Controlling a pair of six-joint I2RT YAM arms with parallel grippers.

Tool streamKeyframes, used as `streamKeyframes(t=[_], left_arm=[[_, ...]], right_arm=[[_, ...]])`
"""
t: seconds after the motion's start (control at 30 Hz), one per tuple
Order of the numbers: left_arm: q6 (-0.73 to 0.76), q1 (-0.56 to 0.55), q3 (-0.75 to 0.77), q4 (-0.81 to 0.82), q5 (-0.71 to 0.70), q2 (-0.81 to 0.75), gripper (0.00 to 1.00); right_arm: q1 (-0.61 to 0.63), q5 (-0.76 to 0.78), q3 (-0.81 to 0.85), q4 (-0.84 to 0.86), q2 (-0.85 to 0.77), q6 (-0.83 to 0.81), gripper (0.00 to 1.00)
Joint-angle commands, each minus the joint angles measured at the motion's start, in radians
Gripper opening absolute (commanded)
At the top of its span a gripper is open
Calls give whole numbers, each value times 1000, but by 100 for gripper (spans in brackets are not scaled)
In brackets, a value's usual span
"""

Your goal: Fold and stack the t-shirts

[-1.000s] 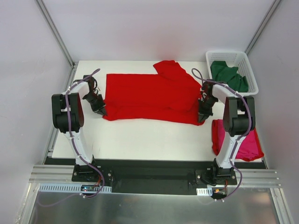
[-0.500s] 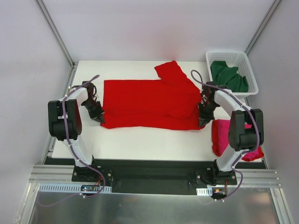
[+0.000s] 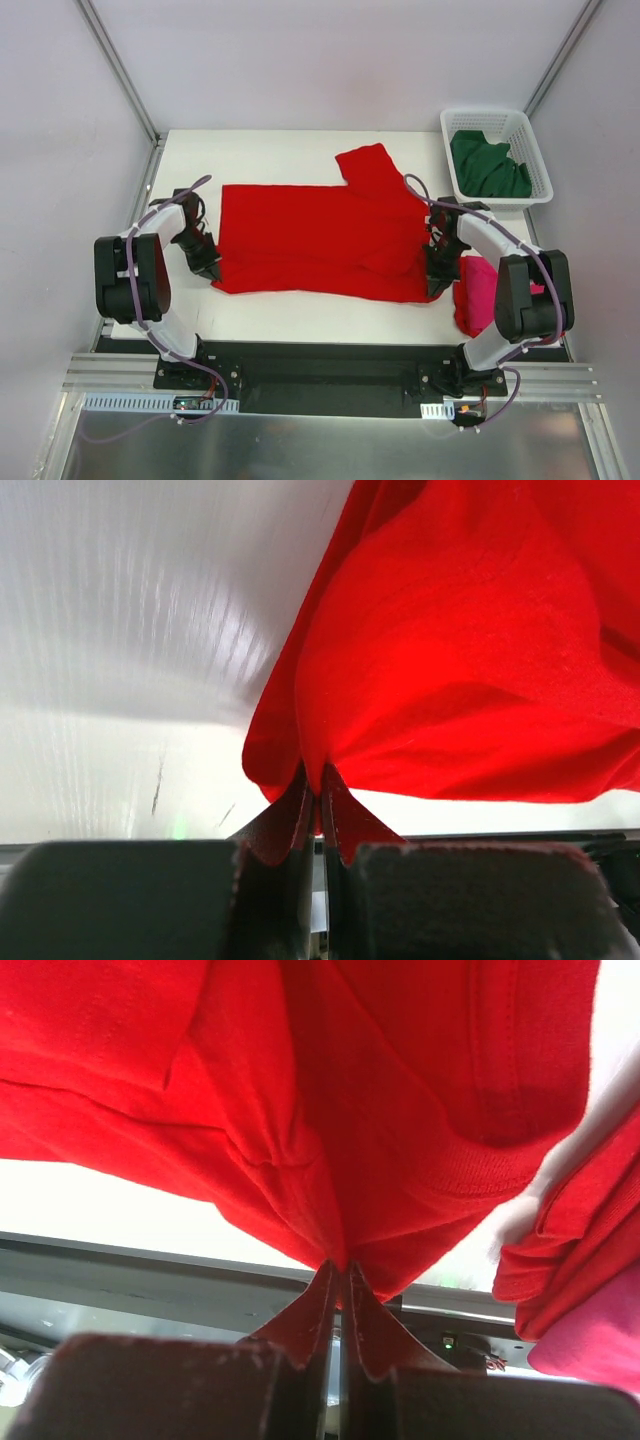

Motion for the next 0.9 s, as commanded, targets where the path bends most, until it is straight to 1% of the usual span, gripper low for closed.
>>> streamKeyframes(t=[0.0, 0.2, 0.5, 0.53, 0.57, 0.6, 0.63, 0.67, 0.7, 0.73, 0.77, 0.83, 0.87], left_arm=[[10, 9, -47, -37, -17, -73, 0], [1, 11, -70, -40, -27, -93, 0], [-9, 11, -59, -57, -24, -100, 0], [-12, 11, -58, -58, -21, -100, 0], [-16, 9, -50, -60, -19, -102, 0], [-21, 11, -47, -70, -25, -106, 17], [-30, 9, -38, -83, -49, -112, 49], [-38, 11, -23, -89, -59, -122, 99], [-42, 11, -13, -93, -71, -148, 99], [-48, 9, -1, -107, -91, -158, 99], [-56, 11, 28, -113, -96, -169, 99], [-67, 9, 65, -126, -94, -189, 99], [-79, 9, 106, -126, -77, -194, 99]], right_arm=[[15, 25, -7, -61, -57, 4, 1], [21, 19, -27, -75, -67, 1, 1], [23, 19, -48, -80, -93, 1, 1], [21, 19, -53, -75, -93, 3, 3], [21, 17, -56, -74, -96, 4, 17], [21, 25, -58, -72, -101, 7, 24], [21, 32, -59, -72, -121, 12, 32], [23, 43, -56, -74, -138, 16, 57], [23, 71, -50, -77, -152, 21, 67], [24, 82, -41, -84, -185, 23, 75], [23, 92, -17, -86, -199, 30, 93], [26, 111, 16, -80, -231, 35, 100], [26, 111, 48, -71, -236, 35, 100]])
